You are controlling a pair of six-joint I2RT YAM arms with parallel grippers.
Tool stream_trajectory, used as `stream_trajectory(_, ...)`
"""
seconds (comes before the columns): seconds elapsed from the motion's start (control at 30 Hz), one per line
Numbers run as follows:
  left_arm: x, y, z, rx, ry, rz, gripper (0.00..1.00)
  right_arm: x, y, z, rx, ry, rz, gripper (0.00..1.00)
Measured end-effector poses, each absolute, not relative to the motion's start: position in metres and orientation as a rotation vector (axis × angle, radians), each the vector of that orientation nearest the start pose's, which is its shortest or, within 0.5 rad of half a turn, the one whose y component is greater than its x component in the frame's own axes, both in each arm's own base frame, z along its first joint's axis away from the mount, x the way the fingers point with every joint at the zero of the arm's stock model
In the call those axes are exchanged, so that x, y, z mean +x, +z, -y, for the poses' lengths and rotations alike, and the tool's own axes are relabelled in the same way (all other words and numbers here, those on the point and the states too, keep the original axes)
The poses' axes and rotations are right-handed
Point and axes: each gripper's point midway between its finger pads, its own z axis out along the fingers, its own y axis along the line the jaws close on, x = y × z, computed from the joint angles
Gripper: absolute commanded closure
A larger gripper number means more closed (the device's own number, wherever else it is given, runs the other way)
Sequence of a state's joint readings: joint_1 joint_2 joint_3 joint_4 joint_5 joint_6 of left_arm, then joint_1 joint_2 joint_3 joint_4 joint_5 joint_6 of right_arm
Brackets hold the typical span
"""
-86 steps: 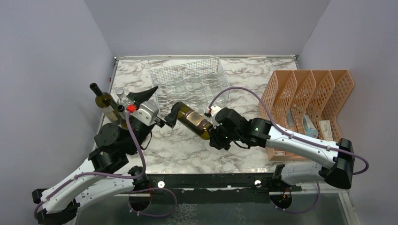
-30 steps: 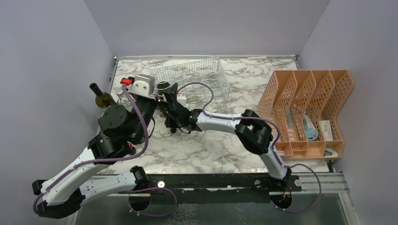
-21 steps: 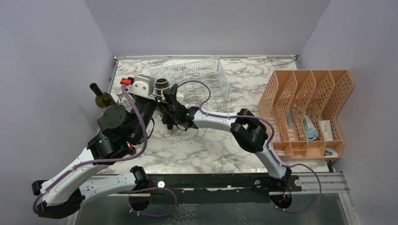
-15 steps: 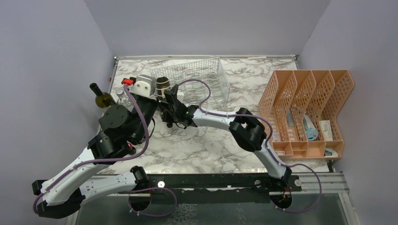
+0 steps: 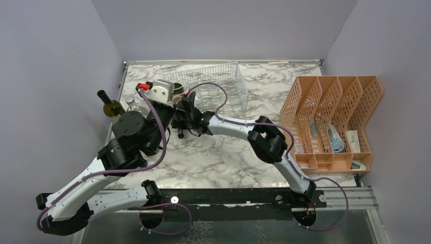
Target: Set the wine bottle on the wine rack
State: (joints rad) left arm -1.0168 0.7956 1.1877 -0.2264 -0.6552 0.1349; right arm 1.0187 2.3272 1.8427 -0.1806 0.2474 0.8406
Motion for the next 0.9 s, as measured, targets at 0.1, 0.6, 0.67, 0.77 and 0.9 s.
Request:
stream_trajectory(0.1, 0.228, 0.447, 0.157, 0.281, -0.263, -1.419, 0.01, 0.341, 0.067, -0.527, -0.067, 0.733, -2.309, 0.36)
stream_trajectory(0.6, 0.222, 0.481, 0.149, 0.263, -0.286, -1.378, 0.01, 0.322, 0.14, -0.491, -0.095, 0.847, -2.162, 0.25)
stream_trajectory(0.67, 0.22, 0.49, 0.146, 0.255, -0.292, -1.365, 0.01, 0.316, 0.156, -0.487, -0.13, 0.883, -2.122, 0.25)
stream_trajectory(0.77, 0.217, 0.504, 0.141, 0.236, -0.305, -1.341, 0.01, 0.306, 0.175, -0.487, -0.228, 0.947, -2.054, 0.25)
stream_trajectory(0.9, 0.213, 0.519, 0.133, 0.213, -0.321, -1.314, 0.01, 0.289, 0.191, -0.499, -0.404, 1.044, -1.959, 0.25)
